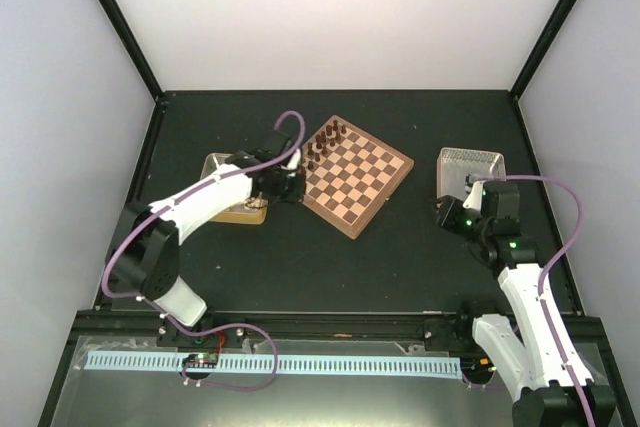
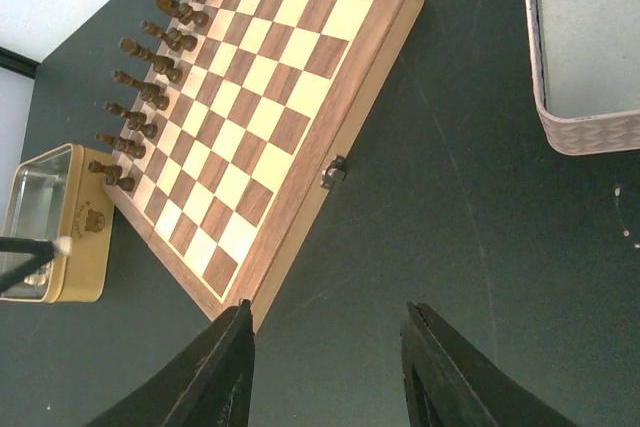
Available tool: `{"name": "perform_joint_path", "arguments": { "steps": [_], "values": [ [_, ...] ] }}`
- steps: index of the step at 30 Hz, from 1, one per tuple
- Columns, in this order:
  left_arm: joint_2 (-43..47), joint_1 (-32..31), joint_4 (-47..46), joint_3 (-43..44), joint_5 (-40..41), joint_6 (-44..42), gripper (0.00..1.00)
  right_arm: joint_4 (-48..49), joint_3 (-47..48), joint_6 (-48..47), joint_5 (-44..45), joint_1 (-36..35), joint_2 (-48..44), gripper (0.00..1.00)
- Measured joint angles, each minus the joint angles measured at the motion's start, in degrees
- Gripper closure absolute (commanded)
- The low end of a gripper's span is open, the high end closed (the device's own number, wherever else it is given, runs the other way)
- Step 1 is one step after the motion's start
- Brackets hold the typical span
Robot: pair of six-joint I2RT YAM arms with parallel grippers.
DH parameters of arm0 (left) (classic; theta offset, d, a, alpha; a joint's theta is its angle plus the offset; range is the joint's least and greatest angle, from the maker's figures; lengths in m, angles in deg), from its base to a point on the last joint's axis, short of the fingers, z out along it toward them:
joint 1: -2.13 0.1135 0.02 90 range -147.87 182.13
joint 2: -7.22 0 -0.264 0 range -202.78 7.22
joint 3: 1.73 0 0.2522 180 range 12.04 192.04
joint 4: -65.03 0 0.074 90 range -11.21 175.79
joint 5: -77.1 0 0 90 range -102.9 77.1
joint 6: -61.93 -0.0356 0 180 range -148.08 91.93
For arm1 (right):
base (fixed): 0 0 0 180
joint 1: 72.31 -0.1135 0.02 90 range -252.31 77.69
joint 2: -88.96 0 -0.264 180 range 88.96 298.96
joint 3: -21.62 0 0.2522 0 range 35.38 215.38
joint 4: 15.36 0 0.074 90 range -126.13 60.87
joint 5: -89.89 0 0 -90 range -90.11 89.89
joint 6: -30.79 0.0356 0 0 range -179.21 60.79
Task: Set up the chess pieces on the board
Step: Place the chess piece on the chessboard.
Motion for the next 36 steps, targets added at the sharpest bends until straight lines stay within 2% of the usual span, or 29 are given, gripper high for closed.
{"name": "perform_joint_path", "arguments": {
  "steps": [8,13,23,36],
  "values": [
    [-10.99,-11.52,-0.17,5.33,1.22,0.42,0.91,0.02,-0.87,0.17,0.09,0.0,-1.07,0.58],
    [-15.52,-14.82,0.26,8.17,1.95,0.44,0.9,0.02,-1.42,0.17,0.31,0.0,-1.22,0.57],
    [-21.42,-16.81,1.2,15.1,4.13,0.13,0.88,0.02,-1.81,0.15,0.63,0.0,-1.22,0.57],
    [-22.99,-16.9,3.58,17.14,6.69,0.11,0.85,0.33,-2.56,0.15,0.98,0.0,-0.96,0.56]
  ]
}}
